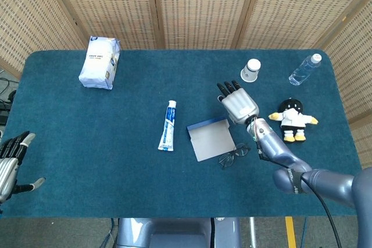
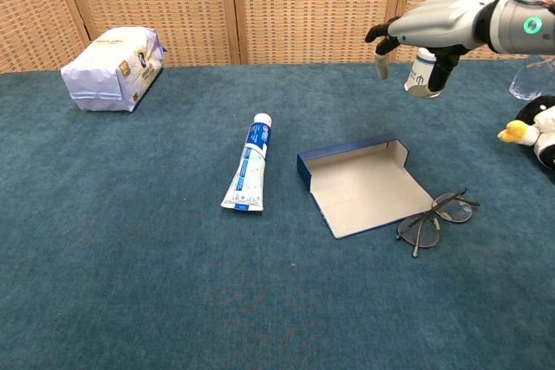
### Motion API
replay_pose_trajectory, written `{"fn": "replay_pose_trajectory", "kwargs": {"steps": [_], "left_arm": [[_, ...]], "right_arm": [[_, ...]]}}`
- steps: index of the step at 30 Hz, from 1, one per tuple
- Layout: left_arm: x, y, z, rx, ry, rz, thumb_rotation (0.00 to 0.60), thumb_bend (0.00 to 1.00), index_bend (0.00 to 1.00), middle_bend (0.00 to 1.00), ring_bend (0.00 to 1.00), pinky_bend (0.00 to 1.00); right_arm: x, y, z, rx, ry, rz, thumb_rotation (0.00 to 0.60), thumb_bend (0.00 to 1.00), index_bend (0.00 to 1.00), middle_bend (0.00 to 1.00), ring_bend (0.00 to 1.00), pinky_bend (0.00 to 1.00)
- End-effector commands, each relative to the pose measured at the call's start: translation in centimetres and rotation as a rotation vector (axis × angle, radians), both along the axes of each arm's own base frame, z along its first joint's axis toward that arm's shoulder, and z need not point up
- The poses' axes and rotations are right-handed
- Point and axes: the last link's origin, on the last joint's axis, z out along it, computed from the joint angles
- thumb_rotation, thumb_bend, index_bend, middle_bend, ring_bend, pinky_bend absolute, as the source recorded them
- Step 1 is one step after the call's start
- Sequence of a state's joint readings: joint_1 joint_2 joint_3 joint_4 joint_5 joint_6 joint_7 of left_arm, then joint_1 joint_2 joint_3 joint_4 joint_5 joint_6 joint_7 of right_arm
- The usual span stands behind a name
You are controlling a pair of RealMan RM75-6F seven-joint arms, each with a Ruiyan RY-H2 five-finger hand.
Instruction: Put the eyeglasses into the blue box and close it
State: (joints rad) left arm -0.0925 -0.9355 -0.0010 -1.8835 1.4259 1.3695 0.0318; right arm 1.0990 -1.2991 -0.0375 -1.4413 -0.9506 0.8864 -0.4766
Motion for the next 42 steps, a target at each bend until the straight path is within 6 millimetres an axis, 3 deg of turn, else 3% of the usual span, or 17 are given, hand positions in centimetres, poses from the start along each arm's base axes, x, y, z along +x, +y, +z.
{"fn": "replay_pose_trajectory", "kwargs": {"steps": [1,4,6,14,23,30,42], "left_arm": [[0.1,-0.2,-0.1,-0.004,0.001,-0.006,0.6,0.1,0.0,0.0,0.0,0.0],[0.3,-0.4,-0.2,-0.01,0.0,-0.017,0.6,0.1,0.0,0.0,0.0,0.0],[0.4,-0.5,-0.2,-0.011,0.0,-0.024,0.6,0.1,0.0,0.0,0.0,0.0],[0.7,-1.3,-0.1,-0.003,0.0,-0.052,0.6,0.1,0.0,0.0,0.0,0.0],[0.8,-2.3,0.0,0.007,-0.002,-0.075,0.6,0.1,0.0,0.0,0.0,0.0],[0.9,-2.5,0.1,0.007,-0.005,-0.08,0.6,0.1,0.0,0.0,0.0,0.0],[0.9,-2.6,0.1,0.006,-0.003,-0.086,0.6,0.1,0.0,0.0,0.0,0.0]], "right_arm": [[-3.2,4.3,2.8,0.015,-0.144,0.15,0.6,0.15,0.28,0.0,0.0,0.08],[-4.9,5.9,2.8,0.039,-0.157,0.208,0.6,0.09,0.26,0.0,0.0,0.08],[-5.8,6.7,2.7,0.052,-0.155,0.222,0.6,0.02,0.19,0.0,0.0,0.08],[-9.0,10.0,1.5,0.09,-0.124,0.234,0.6,0.0,0.15,0.0,0.0,0.08],[-10.4,11.2,-1.8,0.124,-0.107,0.232,0.6,0.06,0.16,0.0,0.0,0.08],[-10.6,11.3,-3.4,0.138,-0.117,0.226,0.6,0.24,0.27,0.0,0.0,0.08],[-10.3,10.8,-5.5,0.165,-0.104,0.203,0.6,0.36,0.35,0.0,0.0,0.08]]}}
